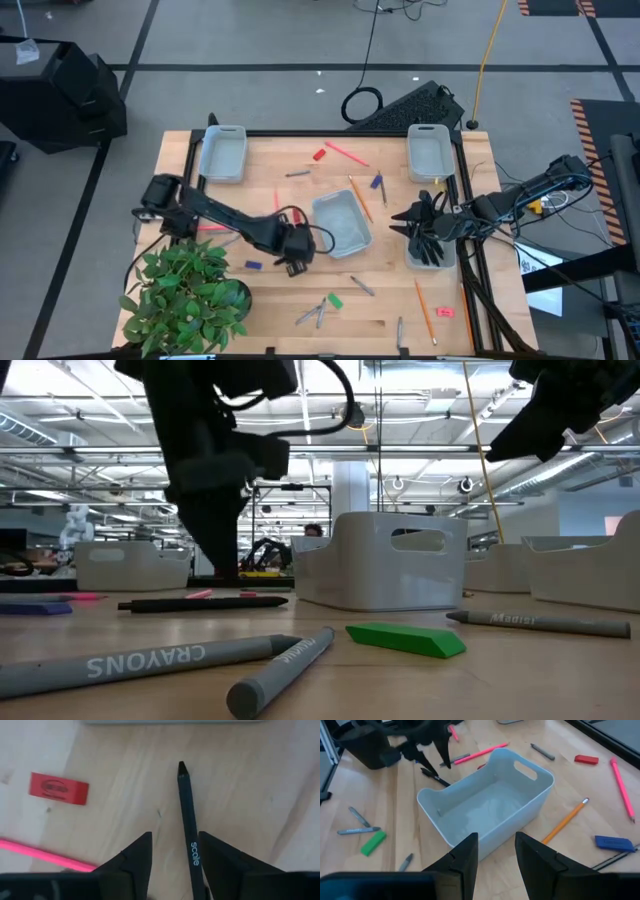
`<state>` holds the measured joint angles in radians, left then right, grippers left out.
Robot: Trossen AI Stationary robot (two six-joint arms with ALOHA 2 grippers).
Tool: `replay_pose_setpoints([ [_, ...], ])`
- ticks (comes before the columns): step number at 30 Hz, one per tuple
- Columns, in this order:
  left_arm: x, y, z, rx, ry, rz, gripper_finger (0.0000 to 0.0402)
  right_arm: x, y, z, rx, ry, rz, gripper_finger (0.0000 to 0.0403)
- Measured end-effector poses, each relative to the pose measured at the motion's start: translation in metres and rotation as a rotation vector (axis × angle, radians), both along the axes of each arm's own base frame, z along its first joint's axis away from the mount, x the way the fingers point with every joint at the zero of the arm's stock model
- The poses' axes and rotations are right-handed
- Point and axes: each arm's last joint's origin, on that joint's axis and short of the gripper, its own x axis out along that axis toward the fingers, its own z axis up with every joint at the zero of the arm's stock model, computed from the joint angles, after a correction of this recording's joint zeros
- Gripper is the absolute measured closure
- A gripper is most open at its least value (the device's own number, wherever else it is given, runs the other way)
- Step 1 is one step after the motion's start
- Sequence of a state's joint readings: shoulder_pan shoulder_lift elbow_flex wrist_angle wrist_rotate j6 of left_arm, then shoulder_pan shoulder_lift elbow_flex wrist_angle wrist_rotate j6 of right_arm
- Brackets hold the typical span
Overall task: Sort crayons/erasers/pens/pencils in bins
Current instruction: Put the black pen into the bottom right gray bin
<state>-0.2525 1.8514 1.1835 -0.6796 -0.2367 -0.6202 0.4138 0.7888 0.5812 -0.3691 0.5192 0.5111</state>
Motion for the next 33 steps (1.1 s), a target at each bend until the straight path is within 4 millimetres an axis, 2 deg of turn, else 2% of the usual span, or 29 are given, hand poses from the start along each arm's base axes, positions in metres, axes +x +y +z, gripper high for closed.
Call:
replay_pose_setpoints([
  [6,0.006,-0.004,-0.014,-0.046,-0.007,0.055,0.0265,0.000,0.000,0.000,0.000,0.001,0.000,0.0277],
  [12,0.008,0.004,-0.027,-0.145,0.061,0.180,0.0291,0.000,0.000,0.000,-0.001,0.001,0.000,0.0277],
  [15,0.009,0.008,-0.034,-0.200,0.107,0.207,0.0313,0.000,0.000,0.000,-0.003,0.001,0.001,0.0277],
  [21,0.007,0.015,-0.035,-0.233,0.159,0.202,0.0381,0.000,0.000,0.000,-0.013,0.004,0.008,0.0277],
  [25,0.006,0.021,-0.028,-0.249,0.141,0.205,0.0379,0.000,0.000,0.000,-0.023,0.004,0.014,0.0277],
  [29,-0.001,0.028,-0.009,-0.263,0.129,0.184,0.0373,0.002,0.001,0.002,-0.046,-0.019,0.034,0.0277],
  [33,-0.005,0.038,0.031,-0.281,-0.017,0.156,0.0381,0.006,0.003,0.010,-0.101,-0.087,0.082,0.0277],
])
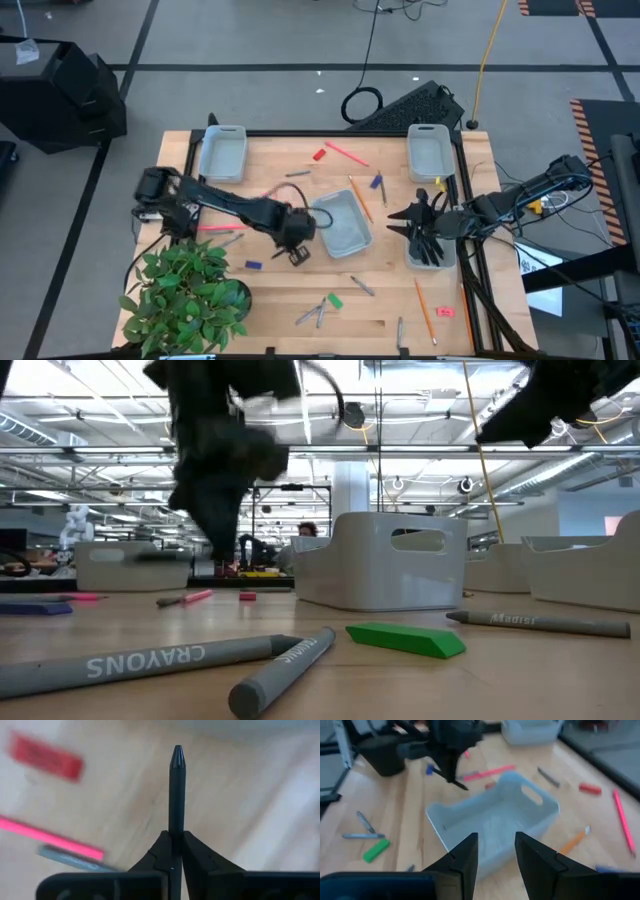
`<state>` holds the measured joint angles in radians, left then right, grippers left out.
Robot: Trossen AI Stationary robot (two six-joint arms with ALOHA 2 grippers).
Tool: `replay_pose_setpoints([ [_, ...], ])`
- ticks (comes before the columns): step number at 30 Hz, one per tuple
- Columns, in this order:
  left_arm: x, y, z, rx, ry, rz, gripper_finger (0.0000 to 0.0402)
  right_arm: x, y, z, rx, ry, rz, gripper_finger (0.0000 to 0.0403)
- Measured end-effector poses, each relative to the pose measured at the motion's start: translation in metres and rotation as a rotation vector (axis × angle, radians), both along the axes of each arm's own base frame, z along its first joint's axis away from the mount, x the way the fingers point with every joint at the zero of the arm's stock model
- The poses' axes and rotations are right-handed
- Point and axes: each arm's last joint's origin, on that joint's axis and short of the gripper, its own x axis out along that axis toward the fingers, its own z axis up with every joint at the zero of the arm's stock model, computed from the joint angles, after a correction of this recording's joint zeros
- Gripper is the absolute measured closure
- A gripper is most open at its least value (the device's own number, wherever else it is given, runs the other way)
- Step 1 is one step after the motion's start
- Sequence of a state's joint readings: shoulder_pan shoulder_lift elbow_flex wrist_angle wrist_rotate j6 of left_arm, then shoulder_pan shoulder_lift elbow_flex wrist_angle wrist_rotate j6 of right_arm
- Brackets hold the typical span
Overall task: Sort crayons/erasers/pens/pencils in bins
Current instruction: Put the black pen into the bottom right gray bin
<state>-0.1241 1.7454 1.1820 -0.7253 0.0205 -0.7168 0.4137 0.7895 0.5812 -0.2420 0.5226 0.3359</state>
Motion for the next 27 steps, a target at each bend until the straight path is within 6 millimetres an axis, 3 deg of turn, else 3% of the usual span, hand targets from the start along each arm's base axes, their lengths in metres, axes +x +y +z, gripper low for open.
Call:
replay_pose_setpoints([
  [8,-0.019,0.022,0.076,0.093,-0.348,-0.014,0.0370,0.023,0.007,0.010,-0.117,-0.153,0.034,0.0277],
  [14,-0.004,0.037,0.118,0.240,-0.759,-0.127,0.0378,0.055,0.003,0.007,-0.135,-0.258,0.061,0.0267],
  [20,0.014,0.051,0.127,0.389,-0.946,-0.224,0.0369,0.079,-0.018,0.002,-0.074,-0.331,0.102,0.0216],
  [23,0.019,0.054,0.129,0.476,-0.999,-0.283,0.0374,0.081,-0.025,0.004,-0.112,-0.348,0.123,0.0200],
  [27,0.023,0.052,0.129,0.606,-1.001,-0.412,0.0377,0.076,-0.026,0.011,-0.006,-0.383,0.141,0.0200],
])
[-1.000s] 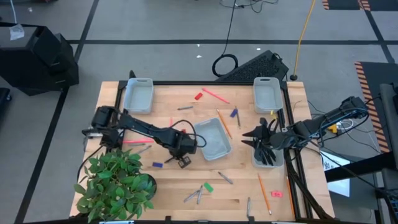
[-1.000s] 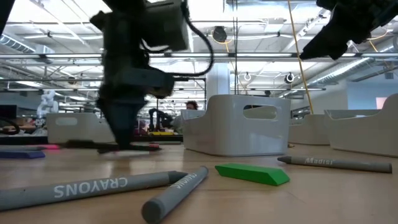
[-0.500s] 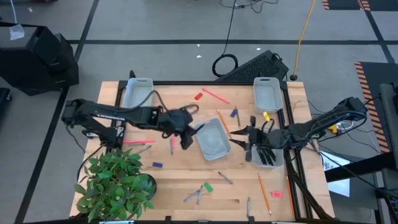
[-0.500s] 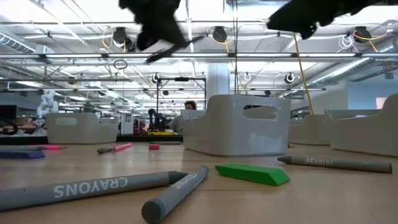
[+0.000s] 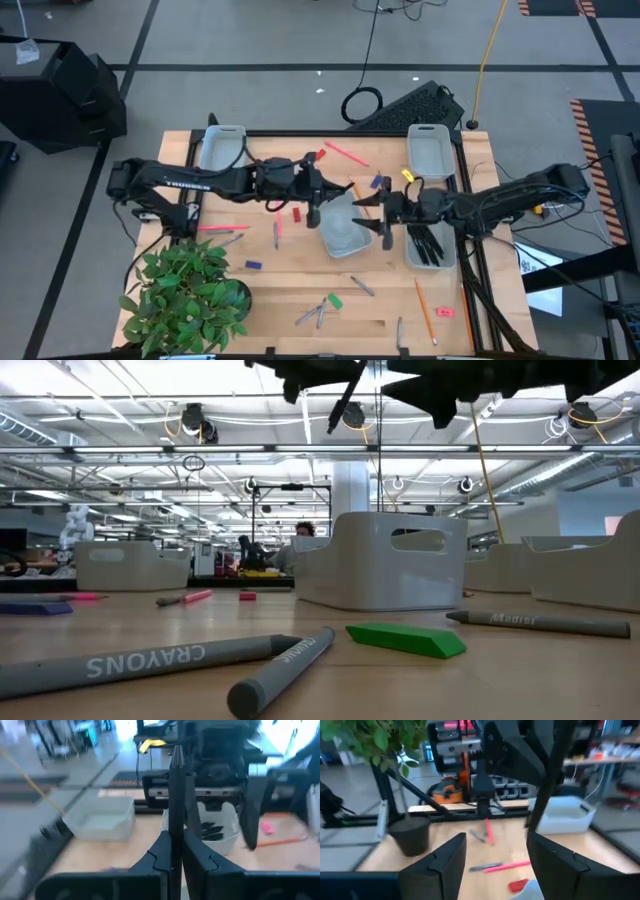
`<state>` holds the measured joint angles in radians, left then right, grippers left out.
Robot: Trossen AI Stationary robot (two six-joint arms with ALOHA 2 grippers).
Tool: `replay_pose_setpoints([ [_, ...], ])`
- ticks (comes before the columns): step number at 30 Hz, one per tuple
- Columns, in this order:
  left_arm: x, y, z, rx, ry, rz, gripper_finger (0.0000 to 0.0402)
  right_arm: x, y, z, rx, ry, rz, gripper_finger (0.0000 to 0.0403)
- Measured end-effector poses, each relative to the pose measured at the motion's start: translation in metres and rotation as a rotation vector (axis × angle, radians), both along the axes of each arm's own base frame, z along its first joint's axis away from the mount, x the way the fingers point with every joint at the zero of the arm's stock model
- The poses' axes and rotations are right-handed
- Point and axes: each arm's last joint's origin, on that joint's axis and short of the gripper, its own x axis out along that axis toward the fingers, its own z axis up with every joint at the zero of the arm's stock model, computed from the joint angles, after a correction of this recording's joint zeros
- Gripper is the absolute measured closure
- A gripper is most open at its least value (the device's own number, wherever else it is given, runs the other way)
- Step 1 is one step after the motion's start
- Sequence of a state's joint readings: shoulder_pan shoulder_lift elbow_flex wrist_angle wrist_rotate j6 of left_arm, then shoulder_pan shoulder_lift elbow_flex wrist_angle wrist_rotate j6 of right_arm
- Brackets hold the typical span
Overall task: Sort crayons/erasers/pens/pencils in bins
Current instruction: Put the black pen into the bottom right gray bin
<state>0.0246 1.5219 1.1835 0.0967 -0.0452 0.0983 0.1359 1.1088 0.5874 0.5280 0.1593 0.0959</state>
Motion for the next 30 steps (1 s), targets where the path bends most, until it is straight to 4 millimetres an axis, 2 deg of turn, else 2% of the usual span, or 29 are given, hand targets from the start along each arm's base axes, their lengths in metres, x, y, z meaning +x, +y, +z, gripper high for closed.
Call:
replay_pose_setpoints([
  [4,-0.002,-0.004,0.004,0.290,0.006,-0.056,0.0372,-0.011,0.002,0.009,0.210,0.090,-0.005,0.0204],
  [10,-0.003,-0.014,0.002,0.983,0.139,-0.106,0.0377,-0.027,-0.001,0.015,0.690,0.155,-0.047,0.0205],
  [13,0.004,-0.019,-0.001,1.289,0.212,-0.090,0.0374,-0.030,-0.001,0.018,0.834,0.161,-0.020,0.0206],
  [16,0.012,-0.026,-0.006,1.508,0.250,-0.078,0.0370,-0.029,-0.001,0.021,0.910,0.135,-0.021,0.0206],
  [22,0.021,-0.050,-0.022,1.785,0.305,-0.202,0.0368,-0.026,-0.003,0.029,0.919,0.028,-0.008,0.0206],
  [26,0.028,-0.060,-0.023,1.844,0.234,-0.178,0.0367,-0.022,-0.004,0.023,0.914,0.061,-0.030,0.0206],
  [30,0.037,-0.060,-0.028,1.844,0.220,-0.195,0.0367,-0.013,-0.002,0.016,0.936,0.106,0.003,0.0206],
])
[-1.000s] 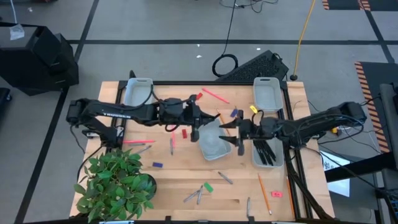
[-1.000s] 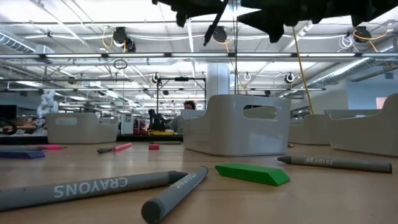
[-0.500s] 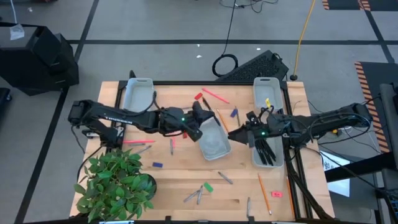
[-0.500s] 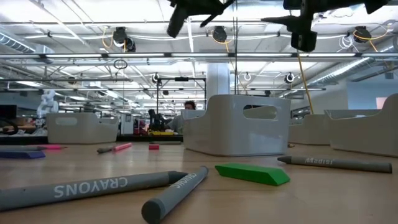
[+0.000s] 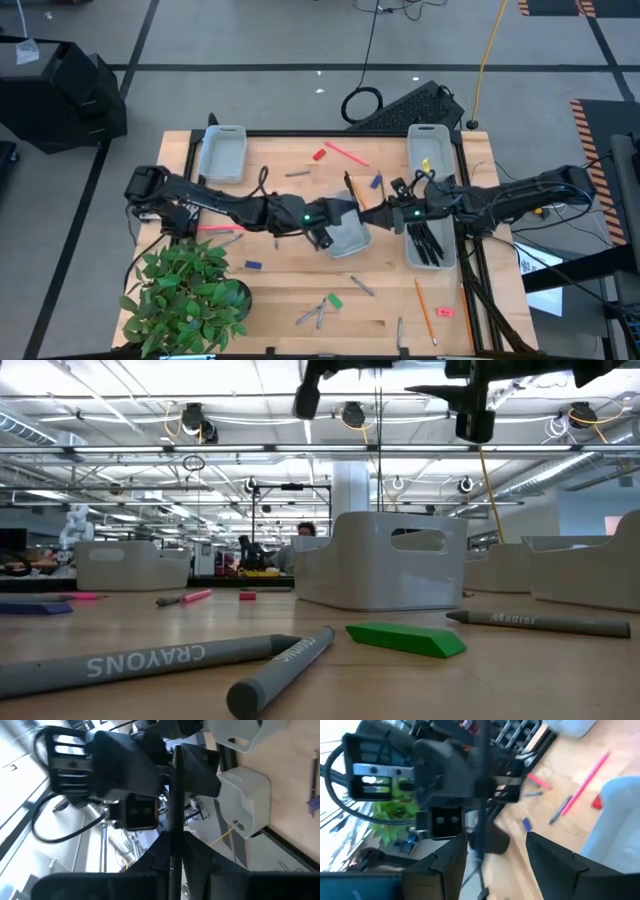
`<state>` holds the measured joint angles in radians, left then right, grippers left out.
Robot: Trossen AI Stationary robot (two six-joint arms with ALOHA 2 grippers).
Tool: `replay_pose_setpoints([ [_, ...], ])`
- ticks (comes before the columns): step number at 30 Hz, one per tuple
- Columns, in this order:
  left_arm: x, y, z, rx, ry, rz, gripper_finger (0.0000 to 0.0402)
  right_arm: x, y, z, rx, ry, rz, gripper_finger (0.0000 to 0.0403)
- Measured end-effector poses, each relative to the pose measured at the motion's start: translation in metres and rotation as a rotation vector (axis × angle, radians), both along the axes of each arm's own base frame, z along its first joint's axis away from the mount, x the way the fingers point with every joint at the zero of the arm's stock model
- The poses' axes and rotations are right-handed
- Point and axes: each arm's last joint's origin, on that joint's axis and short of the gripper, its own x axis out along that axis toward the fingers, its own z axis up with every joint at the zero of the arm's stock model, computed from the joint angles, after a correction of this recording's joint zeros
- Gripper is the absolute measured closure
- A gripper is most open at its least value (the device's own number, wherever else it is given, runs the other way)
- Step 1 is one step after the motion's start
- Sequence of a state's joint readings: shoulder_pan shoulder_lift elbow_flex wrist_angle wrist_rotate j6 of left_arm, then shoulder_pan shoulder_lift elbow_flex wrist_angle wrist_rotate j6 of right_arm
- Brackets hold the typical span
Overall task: Sort crayons/erasers/pens/pencils in bins
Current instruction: Put the black pen into the bottom right gray bin
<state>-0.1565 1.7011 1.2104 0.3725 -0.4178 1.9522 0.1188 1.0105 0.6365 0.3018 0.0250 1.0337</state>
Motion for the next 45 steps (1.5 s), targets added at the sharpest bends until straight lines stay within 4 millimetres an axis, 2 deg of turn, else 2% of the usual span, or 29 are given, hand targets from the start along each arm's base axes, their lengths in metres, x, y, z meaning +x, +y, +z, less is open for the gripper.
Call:
replay_pose_setpoints([
  [6,0.010,0.001,-0.013,0.048,0.039,-0.006,0.0367,0.008,0.002,-0.001,0.000,-0.043,0.026,0.0207],
  [11,0.010,-0.003,-0.014,0.036,0.036,-0.012,0.0366,0.009,0.002,-0.002,-0.014,-0.044,0.031,0.0214],
  [24,0.007,-0.021,-0.013,0.066,0.041,-0.030,0.0366,0.008,0.002,-0.002,-0.016,-0.036,0.030,0.0361],
  [26,0.006,-0.022,-0.013,0.066,0.042,-0.033,0.0366,0.008,0.002,-0.003,-0.017,-0.034,0.030,0.0374],
  [33,0.006,-0.022,-0.014,0.037,0.036,-0.017,0.0364,0.008,0.002,-0.003,-0.019,-0.025,0.029,0.0374],
  [36,0.006,-0.024,-0.014,0.027,0.034,0.011,0.0340,0.008,0.002,-0.004,-0.027,-0.016,0.026,0.0374],
  [40,0.004,-0.025,-0.015,0.005,0.035,0.097,0.0282,0.008,0.001,-0.004,-0.051,-0.010,0.024,0.0375],
  [43,-0.003,-0.023,-0.012,0.000,0.044,0.225,0.0238,0.007,0.000,-0.007,-0.081,0.017,-0.001,0.0375],
  [45,-0.010,-0.017,-0.006,-0.041,0.033,0.345,0.0213,0.005,-0.001,-0.010,-0.131,0.096,-0.028,0.0375],
])
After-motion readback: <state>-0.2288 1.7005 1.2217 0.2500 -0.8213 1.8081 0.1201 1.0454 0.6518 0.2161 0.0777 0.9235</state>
